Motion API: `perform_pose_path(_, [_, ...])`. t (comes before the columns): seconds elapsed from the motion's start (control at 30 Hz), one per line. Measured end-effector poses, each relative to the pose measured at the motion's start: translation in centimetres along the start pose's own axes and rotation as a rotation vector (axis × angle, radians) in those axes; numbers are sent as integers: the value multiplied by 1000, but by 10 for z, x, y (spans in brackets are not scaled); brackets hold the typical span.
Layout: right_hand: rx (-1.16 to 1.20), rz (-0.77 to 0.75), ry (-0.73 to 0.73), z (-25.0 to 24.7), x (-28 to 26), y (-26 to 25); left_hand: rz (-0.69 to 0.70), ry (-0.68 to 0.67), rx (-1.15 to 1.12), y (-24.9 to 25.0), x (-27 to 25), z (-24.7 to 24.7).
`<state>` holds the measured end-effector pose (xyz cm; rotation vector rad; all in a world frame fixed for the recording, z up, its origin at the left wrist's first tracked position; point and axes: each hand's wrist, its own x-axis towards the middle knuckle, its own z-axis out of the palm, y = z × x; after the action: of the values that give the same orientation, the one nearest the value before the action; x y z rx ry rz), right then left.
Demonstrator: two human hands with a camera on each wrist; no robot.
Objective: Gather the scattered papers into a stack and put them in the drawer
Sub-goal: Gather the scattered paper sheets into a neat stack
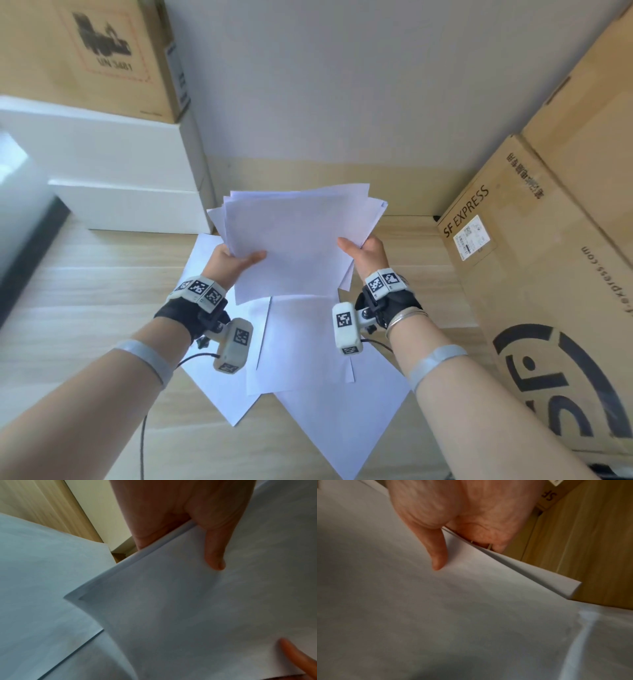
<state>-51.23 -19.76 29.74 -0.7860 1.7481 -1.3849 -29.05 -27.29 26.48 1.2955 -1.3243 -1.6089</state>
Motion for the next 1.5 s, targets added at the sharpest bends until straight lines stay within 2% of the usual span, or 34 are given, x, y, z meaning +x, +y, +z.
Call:
perform_pose_path(0.17, [159,-59,60,18,-4,-17,69,76,-82,10,-1,-2])
perform_pose_path(0.33, [178,-173,156,27,-1,-49,122,92,-115,19,-1,1])
perform_pose_path(0.43, [196,-207,219,23,6,-48,139,93,-104,20,-2,1])
perform_pose_path(0.6, [274,-282,225,15,5,-43,145,97,-103,14,0,1])
perform_pose_path(0.87, [256,-290,258,13,7,-37,176,80,-116,16,2,3])
perform_pose_path(1.07, [259,-322,214,11,7,-39,190,76,-121,16,2,4])
perform_pose_path(1.23, [241,-310,199,11,5,-38,207,98,-156,14,0,1])
perform_pose_path(1.5, [241,-288,166,13,3,-35,190,23,-193,12,-5,-4])
